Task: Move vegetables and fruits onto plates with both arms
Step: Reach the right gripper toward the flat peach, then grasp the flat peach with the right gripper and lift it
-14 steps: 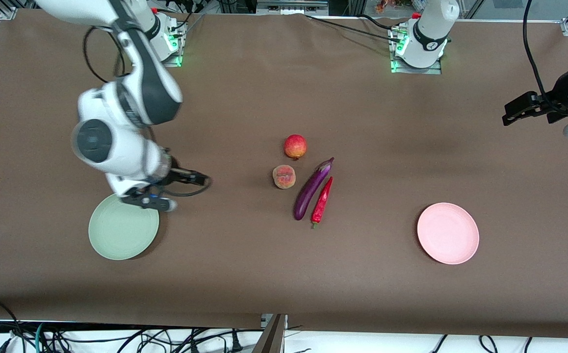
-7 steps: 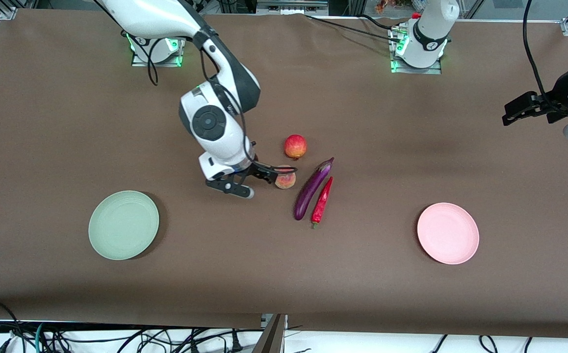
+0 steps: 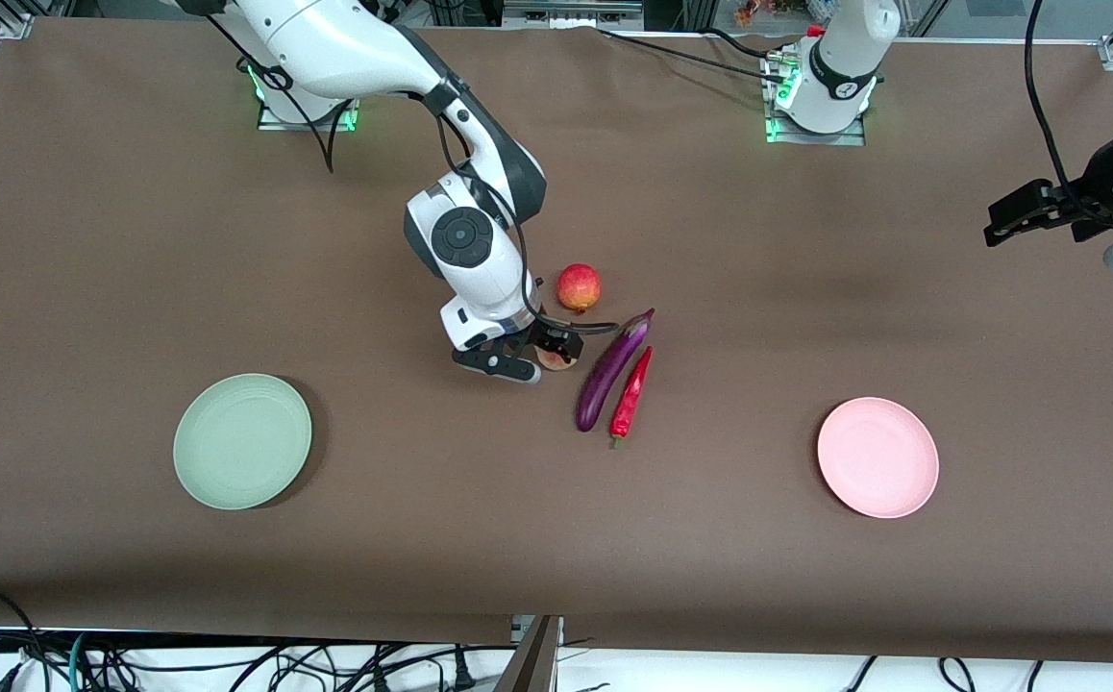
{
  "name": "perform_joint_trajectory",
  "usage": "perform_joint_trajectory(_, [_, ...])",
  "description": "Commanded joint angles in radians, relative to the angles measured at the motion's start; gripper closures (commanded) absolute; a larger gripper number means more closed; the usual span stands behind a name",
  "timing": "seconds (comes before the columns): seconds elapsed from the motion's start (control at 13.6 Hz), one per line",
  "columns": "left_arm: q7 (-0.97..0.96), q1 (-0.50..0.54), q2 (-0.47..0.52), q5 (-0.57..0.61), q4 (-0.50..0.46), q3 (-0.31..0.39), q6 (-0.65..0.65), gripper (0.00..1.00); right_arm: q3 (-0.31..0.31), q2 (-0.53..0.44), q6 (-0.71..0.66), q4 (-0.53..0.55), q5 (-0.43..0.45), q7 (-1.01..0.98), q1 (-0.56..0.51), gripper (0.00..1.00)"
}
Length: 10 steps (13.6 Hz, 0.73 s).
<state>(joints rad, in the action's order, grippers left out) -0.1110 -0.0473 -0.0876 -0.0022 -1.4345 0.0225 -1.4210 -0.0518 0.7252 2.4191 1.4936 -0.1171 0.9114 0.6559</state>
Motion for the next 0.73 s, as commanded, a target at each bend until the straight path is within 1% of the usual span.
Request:
perform_joint_trajectory(0.0, [0.007, 0.007, 0.000, 0.004, 0.003, -0.006, -0.004, 0.00, 0.013, 0.026, 0.049, -0.006, 0.005, 0.038, 0.028, 0.00])
perform_joint_trajectory(0.22, [0.007, 0.006, 0.000, 0.004, 0.005, -0.006, -0.004, 0.00, 0.013, 0.048, 0.063, -0.006, 0.022, 0.038, 0.030, 0.00])
perform_joint_trajectory(0.37, [0.007, 0.006, 0.000, 0.004, 0.005, -0.006, -0.004, 0.00, 0.013, 0.065, 0.078, -0.006, 0.059, 0.038, 0.036, 0.00])
perform_joint_trajectory(0.66, [0.007, 0.007, 0.000, 0.004, 0.003, -0.004, -0.002, 0.00, 0.012, 0.092, 0.112, -0.006, 0.063, 0.040, 0.044, 0.00])
